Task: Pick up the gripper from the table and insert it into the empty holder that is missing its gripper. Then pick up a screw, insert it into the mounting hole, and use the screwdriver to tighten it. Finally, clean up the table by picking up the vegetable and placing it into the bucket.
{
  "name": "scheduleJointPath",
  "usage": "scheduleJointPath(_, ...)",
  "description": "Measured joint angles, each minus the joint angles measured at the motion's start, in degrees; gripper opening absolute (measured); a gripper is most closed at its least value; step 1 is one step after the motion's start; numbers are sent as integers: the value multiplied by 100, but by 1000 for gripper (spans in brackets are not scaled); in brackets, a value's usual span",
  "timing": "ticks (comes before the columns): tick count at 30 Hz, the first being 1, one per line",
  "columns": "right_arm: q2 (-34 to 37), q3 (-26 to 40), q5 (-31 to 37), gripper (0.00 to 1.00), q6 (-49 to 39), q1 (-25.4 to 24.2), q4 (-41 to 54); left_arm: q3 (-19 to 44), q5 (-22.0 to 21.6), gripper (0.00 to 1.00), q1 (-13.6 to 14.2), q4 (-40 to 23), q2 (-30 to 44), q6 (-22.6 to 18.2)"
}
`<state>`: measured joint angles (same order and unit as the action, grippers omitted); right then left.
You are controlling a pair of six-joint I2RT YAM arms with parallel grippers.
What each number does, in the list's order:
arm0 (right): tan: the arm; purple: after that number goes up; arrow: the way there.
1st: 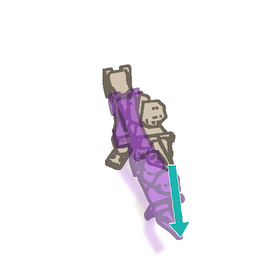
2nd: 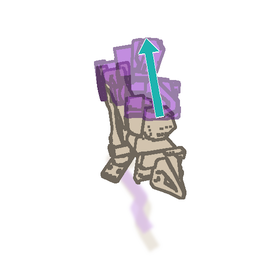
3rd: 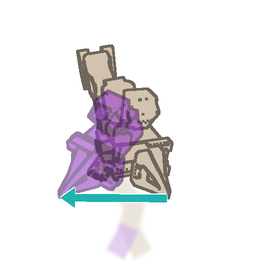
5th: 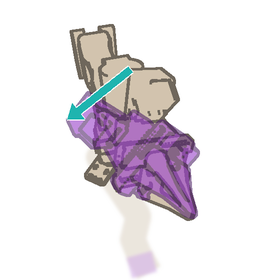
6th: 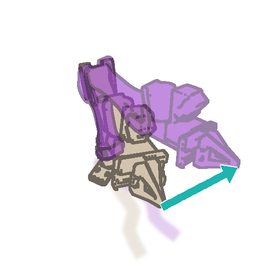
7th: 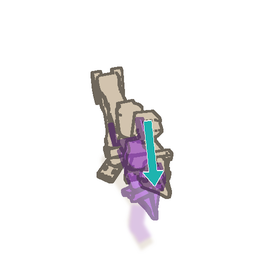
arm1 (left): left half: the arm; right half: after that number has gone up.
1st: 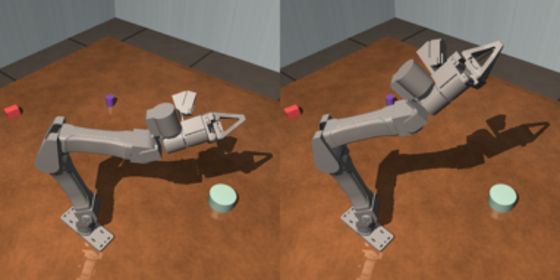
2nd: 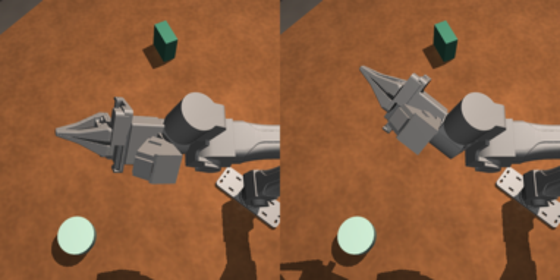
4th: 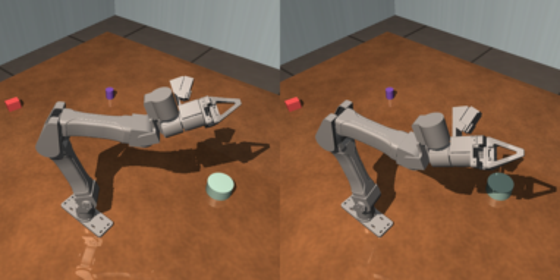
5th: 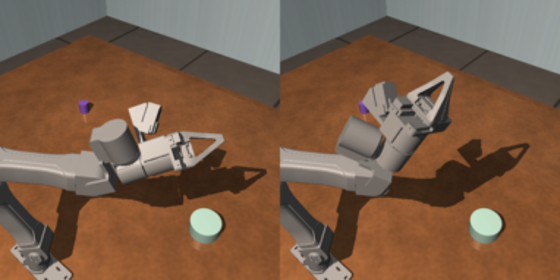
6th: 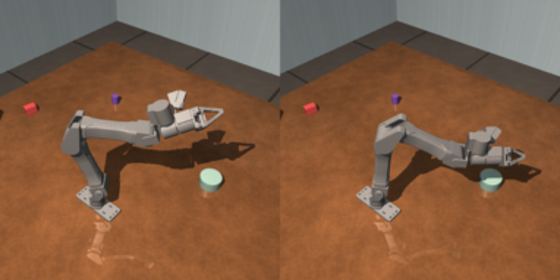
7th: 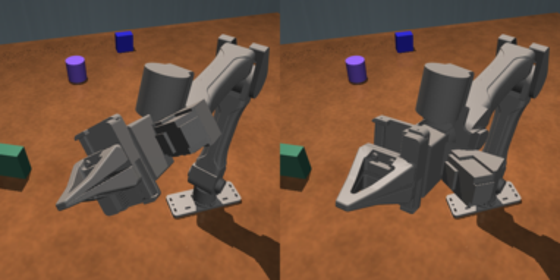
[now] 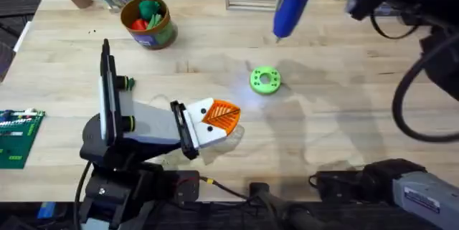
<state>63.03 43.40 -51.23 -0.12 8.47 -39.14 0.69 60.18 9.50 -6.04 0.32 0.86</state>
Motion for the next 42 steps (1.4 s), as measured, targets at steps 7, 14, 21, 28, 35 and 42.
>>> scheduleJointPath(7,298,0,55,30,1017,482,-898,0,0,3,0,0,0,0)
scheduleJointPath(14,298,0,420,30,1343,1371,-945,0,0,3,0,0,0,0)
scheduleJointPath(21,298,0,619,30,1329,2093,-1055,0,0,3,0,0,-2,0)
scheduleJointPath(28,345,-2,678,30,939,2595,-1101,0,0,3,0,0,0,34)
scheduleJointPath(35,611,-2,686,29,607,3146,-1584,0,0,3,0,0,0,156)
scheduleJointPath(42,624,-2,602,30,541,3276,-1591,0,0,3,0,-1,0,179)
